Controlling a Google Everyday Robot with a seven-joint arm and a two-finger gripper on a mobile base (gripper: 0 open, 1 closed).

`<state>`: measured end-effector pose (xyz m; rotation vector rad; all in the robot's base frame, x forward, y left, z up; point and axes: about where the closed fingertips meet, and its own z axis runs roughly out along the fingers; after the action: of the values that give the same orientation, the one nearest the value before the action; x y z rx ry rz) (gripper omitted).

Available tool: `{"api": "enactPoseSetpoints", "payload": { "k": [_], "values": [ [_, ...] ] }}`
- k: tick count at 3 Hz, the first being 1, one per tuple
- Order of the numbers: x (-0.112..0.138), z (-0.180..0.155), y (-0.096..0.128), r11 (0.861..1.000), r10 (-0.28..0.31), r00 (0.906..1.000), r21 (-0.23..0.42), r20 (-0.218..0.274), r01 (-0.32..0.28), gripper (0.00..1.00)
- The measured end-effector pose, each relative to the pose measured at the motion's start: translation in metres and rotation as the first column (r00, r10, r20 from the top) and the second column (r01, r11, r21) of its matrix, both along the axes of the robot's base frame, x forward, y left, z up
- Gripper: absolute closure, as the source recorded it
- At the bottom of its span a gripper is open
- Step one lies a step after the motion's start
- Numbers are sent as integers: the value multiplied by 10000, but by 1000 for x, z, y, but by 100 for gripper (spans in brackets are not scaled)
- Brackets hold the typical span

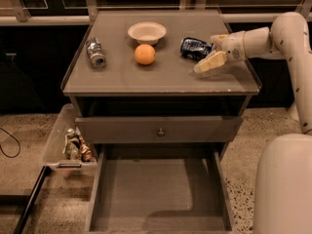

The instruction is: Place pepsi can into middle drawer

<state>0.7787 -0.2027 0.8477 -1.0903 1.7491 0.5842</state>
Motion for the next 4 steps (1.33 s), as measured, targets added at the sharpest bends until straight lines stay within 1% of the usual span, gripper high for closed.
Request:
{"api": "enactPoseSetpoints", "payload": {
  "k": [1, 2, 4],
  "values": [
    [-1, 1, 0, 9999, 104, 9999, 12, -97, -104, 4],
    [-1, 1, 0, 9999, 105, 9999, 12, -98, -105, 23],
    [-1, 1, 0, 9999, 105, 9999, 12, -98, -105, 69]
  ]
}}
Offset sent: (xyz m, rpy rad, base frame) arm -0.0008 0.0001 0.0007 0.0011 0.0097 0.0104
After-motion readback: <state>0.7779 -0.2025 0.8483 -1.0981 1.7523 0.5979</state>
